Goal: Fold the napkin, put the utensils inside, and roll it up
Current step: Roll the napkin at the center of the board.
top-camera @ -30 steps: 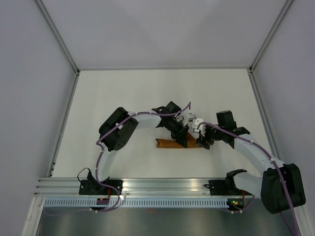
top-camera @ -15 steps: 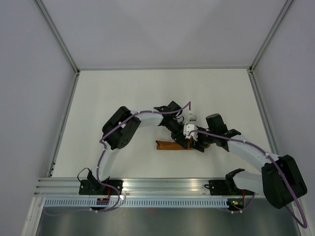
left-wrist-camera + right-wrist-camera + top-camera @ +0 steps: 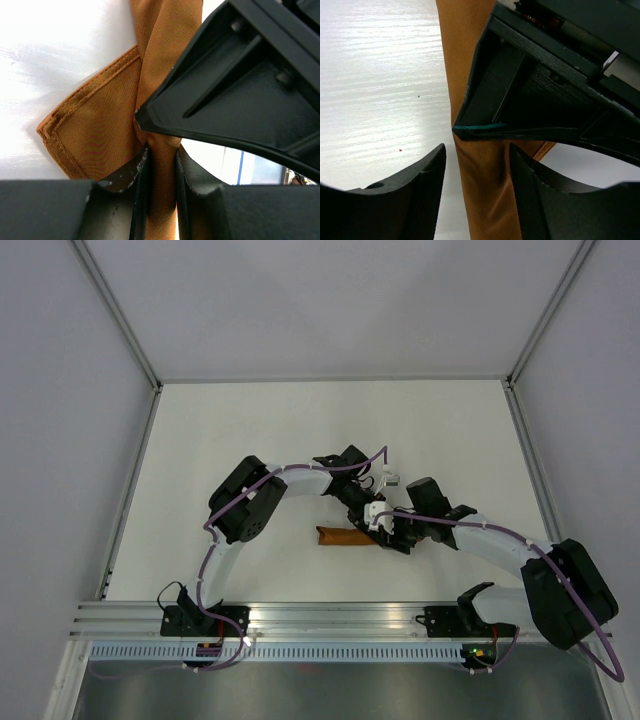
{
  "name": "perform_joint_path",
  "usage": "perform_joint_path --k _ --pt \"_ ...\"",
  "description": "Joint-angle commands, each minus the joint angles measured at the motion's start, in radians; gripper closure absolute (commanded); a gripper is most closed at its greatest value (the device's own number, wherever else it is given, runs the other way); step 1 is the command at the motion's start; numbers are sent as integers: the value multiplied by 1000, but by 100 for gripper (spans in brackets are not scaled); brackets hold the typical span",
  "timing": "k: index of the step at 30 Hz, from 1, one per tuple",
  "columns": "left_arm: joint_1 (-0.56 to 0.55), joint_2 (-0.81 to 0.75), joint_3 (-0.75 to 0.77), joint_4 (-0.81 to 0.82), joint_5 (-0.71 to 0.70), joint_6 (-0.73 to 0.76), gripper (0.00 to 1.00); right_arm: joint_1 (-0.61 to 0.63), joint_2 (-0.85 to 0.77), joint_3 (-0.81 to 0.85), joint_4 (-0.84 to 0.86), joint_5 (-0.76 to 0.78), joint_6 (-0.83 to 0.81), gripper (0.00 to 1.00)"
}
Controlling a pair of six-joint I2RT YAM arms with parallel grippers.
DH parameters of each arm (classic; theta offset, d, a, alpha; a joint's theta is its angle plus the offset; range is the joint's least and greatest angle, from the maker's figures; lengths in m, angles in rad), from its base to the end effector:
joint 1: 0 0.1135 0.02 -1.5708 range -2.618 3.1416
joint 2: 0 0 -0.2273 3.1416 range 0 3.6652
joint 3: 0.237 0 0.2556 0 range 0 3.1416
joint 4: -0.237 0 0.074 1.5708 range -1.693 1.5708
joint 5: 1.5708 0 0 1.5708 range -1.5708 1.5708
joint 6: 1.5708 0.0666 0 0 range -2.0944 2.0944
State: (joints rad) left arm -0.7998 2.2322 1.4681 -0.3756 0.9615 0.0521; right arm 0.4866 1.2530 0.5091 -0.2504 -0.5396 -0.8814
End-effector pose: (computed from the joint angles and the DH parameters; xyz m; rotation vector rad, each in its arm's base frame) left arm 0.2586 -0.3446 0.0624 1.3970 2.3324 -1.5275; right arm 0.1996 0.1443 0.0954 -1.6901 1.7576 0.5177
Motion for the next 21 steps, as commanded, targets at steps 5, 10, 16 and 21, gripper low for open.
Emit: perform_joint_path --k 5,10,16,21 --pt "-6 64 -26 -109 -150 -6 91 3 43 0 53 35 25 57" --pt "5 17 -34 -100 -148 -11 77 0 65 -1 43 35 24 76" --pt "48 -81 -104 18 -99 -87 65 -48 105 31 -13 -29 -13 82" --pt "79 -150 -146 93 -93 -141 59 -112 177 89 -110 -95 -76 84"
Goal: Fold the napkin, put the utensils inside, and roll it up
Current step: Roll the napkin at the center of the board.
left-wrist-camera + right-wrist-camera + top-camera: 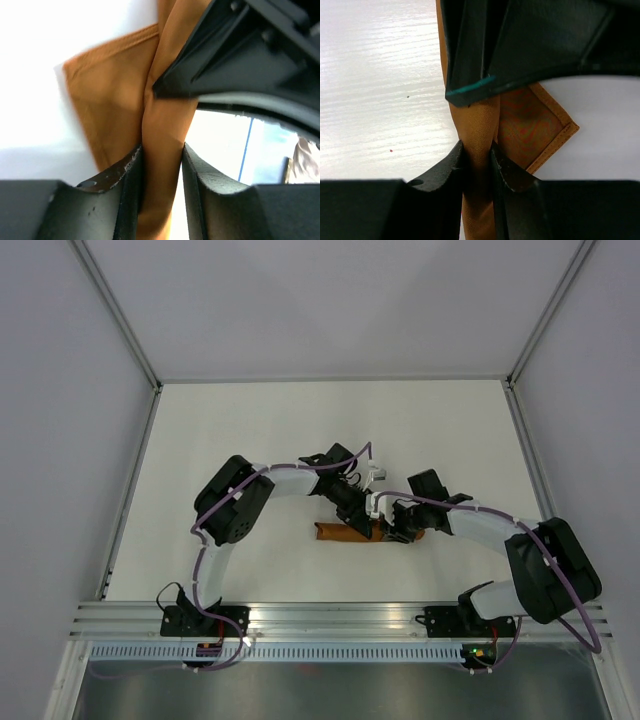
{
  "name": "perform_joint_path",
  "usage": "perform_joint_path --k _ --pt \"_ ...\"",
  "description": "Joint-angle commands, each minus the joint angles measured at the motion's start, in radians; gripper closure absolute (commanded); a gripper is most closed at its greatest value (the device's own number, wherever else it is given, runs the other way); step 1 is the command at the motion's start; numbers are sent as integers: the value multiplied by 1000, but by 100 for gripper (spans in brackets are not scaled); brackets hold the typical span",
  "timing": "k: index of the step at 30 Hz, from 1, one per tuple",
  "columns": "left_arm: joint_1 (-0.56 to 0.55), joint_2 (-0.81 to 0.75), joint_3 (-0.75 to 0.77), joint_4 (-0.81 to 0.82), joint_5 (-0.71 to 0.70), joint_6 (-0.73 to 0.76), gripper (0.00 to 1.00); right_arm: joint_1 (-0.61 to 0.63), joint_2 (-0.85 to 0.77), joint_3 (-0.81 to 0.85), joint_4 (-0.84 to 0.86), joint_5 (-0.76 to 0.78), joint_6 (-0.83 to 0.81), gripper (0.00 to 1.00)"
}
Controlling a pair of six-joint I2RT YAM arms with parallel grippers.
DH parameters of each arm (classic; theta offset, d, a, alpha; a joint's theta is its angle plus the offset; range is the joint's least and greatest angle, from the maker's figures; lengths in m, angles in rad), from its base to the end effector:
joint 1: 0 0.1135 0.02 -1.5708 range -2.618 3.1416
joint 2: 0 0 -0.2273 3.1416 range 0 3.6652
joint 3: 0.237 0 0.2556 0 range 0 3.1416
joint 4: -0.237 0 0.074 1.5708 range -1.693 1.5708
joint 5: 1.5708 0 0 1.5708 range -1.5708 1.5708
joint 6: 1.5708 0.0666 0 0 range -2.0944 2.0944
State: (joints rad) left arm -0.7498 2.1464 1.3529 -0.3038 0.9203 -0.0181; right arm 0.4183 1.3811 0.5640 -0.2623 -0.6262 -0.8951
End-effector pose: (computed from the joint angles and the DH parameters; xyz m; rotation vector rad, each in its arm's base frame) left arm 0.2660 -0.3202 0.0674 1.2581 2.3880 -1.4738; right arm 0.2138 0.1377 0.0838 -1.6568 1.8229 0.6270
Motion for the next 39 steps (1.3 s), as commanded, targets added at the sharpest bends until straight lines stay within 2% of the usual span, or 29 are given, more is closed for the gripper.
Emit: perform_joint_path --k 1,4,8,9,13,19,22,24,26,30,32,33,34,37,38,39 --pt "33 -81 -41 35 -54 -74 58 -52 61 56 -113 -18 -68 84" --pt "44 -129 -87 86 -98 -101 58 -75 108 102 -172 -50 -100 84" --pt "63 -254 -236 293 -204 -169 58 -95 203 172 -264 -84 -142 84" --pt "67 -281 -271 405 -240 -190 57 -101 222 203 -303 -95 -152 84" --pt "70 -425 -470 639 -417 -215 51 -115 309 280 -391 -109 -186 84" --pt "64 -617 -746 1038 -576 -209 41 -128 441 401 -502 -112 -203 84" --pt "15 -671 -814 1101 -707 -100 34 -128 499 451 -529 -102 -188 84" --pt "-46 -684 -833 1108 -806 25 30 -130 541 488 -549 -95 -176 84" --pt "-91 -681 -831 1109 -865 168 29 -130 581 513 -578 -92 -176 84" --pt "-212 -632 -793 1105 -994 352 25 -130 627 573 -604 -86 -157 84" --pt "-243 -590 -770 1065 -1000 426 24 -131 650 586 -617 -83 -153 84" --pt "-269 -570 -744 1048 -992 447 17 -130 654 597 -620 -79 -151 84" --pt "-284 -553 -733 1034 -991 470 15 -131 665 600 -620 -78 -148 84" --pt "-330 -475 -689 982 -995 566 14 -131 684 611 -623 -72 -146 84" --pt "-339 -435 -683 983 -1000 608 1 -133 688 616 -623 -70 -145 84" --pt "-356 -419 -681 1009 -1011 627 0 -133 691 619 -624 -69 -143 84"
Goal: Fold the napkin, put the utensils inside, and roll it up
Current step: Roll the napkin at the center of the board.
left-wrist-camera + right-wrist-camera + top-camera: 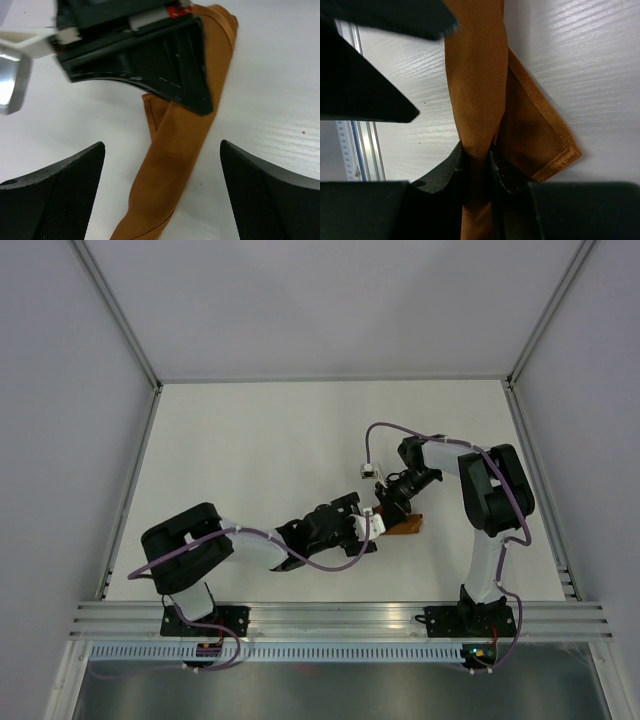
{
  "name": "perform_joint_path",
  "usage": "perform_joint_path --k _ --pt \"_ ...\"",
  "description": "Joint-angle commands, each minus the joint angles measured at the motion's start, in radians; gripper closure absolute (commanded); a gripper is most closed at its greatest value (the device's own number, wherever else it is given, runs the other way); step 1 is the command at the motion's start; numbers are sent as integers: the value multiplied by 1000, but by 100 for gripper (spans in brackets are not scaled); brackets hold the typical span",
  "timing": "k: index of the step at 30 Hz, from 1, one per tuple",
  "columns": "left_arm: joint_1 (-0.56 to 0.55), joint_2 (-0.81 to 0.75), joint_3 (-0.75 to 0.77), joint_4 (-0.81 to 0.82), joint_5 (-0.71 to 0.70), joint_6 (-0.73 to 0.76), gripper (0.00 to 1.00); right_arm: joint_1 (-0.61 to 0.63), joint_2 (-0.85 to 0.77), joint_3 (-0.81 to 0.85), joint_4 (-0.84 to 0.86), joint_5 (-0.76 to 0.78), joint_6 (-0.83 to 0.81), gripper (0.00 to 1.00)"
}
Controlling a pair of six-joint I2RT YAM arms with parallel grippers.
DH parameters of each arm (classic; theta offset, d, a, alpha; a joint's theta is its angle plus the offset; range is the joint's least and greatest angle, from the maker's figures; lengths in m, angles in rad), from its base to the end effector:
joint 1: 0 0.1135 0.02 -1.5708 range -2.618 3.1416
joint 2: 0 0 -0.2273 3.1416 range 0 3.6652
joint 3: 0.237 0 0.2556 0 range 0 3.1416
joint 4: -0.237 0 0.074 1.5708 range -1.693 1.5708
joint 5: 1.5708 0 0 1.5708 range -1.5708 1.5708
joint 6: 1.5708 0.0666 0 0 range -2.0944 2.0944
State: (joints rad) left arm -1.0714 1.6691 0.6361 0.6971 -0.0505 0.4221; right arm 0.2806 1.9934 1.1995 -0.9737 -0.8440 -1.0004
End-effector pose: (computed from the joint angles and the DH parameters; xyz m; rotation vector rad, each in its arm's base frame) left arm 0.1724 -0.3090 0.1107 1.2824 1.4364 -0.3900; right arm 0.2813 0.1329 0.0697 -1.5449 2.2767 1.2505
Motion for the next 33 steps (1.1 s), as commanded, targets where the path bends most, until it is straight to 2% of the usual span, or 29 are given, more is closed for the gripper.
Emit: perform_joint_path --k 1,8,11,14,15,16,20,27,31,33 --pt "-39 78 37 18 -43 202 0 5 85 -14 86 149 -38 84" --pt "-47 168 79 -7 -68 283 1 -3 102 6 70 148 -33 84" --pt "-45 192 103 -66 -72 287 6 -4 105 12 70 148 -32 85" --pt "-42 207 131 -161 -48 276 26 -6 108 15 67 145 -32 84" --pt "-42 210 135 -178 -35 270 37 -4 108 18 66 143 -33 85" --pt "-42 211 139 -197 -28 264 42 -6 110 18 64 143 -35 85" --pt "-41 228 165 -293 -5 218 56 -6 116 25 58 143 -38 85" --pt "-41 247 214 -416 37 162 74 -9 99 23 67 138 -30 84" --pt "-35 248 243 -472 83 110 88 -9 67 12 87 137 -15 73" --pt "-25 245 255 -502 122 78 93 -11 33 2 107 137 3 61"
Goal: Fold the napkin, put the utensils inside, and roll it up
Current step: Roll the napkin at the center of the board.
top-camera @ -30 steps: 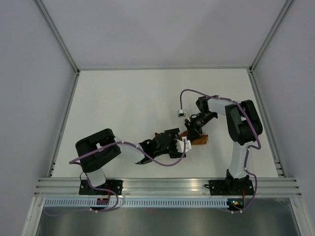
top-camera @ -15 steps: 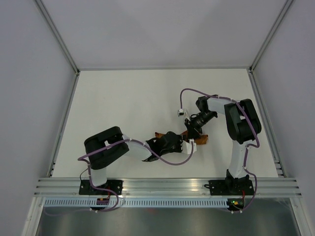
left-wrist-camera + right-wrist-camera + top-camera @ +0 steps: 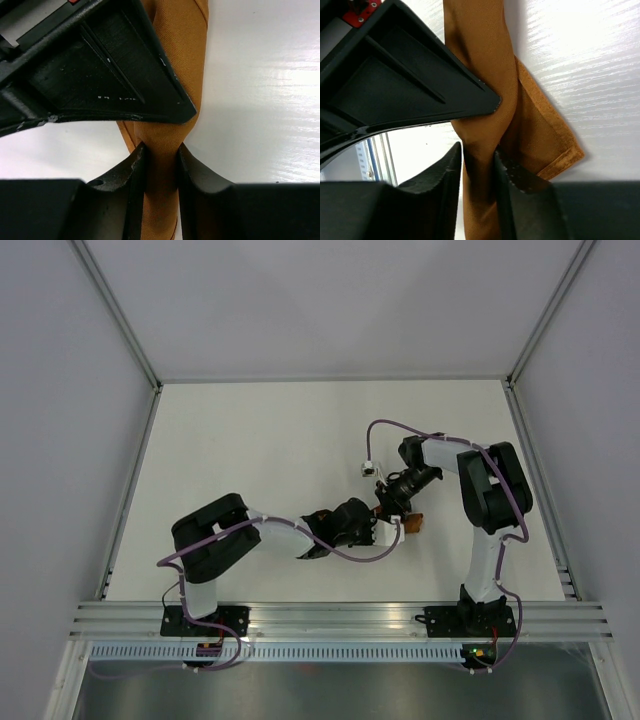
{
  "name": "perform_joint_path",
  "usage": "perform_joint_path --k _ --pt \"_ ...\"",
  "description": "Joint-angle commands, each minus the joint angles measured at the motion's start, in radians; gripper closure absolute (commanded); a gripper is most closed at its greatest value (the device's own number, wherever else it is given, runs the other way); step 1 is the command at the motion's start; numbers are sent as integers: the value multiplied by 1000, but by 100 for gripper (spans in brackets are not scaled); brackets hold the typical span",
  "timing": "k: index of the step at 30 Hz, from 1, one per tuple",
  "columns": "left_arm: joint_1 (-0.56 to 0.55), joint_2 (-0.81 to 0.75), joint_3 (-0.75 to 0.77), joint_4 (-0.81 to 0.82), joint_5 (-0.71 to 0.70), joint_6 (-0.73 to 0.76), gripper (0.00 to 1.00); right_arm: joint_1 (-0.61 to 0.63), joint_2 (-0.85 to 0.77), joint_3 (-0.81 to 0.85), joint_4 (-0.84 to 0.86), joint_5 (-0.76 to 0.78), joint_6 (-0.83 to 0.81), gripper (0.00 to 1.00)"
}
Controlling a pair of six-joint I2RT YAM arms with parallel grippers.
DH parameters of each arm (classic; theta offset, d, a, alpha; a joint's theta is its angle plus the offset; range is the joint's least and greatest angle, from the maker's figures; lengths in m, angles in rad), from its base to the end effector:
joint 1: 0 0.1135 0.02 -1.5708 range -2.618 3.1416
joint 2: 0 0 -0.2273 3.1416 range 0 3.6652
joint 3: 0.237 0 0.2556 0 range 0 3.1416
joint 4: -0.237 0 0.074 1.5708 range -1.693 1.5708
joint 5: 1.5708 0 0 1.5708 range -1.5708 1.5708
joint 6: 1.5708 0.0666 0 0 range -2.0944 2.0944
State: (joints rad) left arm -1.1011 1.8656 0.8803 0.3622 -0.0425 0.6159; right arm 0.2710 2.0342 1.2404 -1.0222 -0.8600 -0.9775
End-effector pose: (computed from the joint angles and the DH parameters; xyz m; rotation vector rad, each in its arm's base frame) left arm 0.1779 -0.3442 0.0751 1.6511 1.4575 -0.2259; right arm 0.2853 0.1316 0.0678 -1.4899 2.3359 1.3082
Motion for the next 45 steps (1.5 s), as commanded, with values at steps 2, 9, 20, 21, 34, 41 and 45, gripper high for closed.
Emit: perform_joint_path --k 2,9,20,21,34,41,45 --pt "15 47 26 -190 159 -137 95 -3 -35 -50 169 147 -4 51" --pt "47 41 57 -252 237 -203 98 -35 -193 -79 252 122 82 40" --pt "133 69 126 -342 371 -304 98 -157 -454 -232 565 79 319 37" --pt "141 76 134 -356 381 -318 98 -165 -501 -245 592 72 326 36" --pt "265 202 348 -612 656 -397 97 -173 -907 -620 725 15 151 32" --pt "302 279 462 -752 754 -398 97 -29 -948 -739 798 165 86 29" --pt "311 308 506 -796 780 -400 97 71 -934 -789 884 256 86 28"
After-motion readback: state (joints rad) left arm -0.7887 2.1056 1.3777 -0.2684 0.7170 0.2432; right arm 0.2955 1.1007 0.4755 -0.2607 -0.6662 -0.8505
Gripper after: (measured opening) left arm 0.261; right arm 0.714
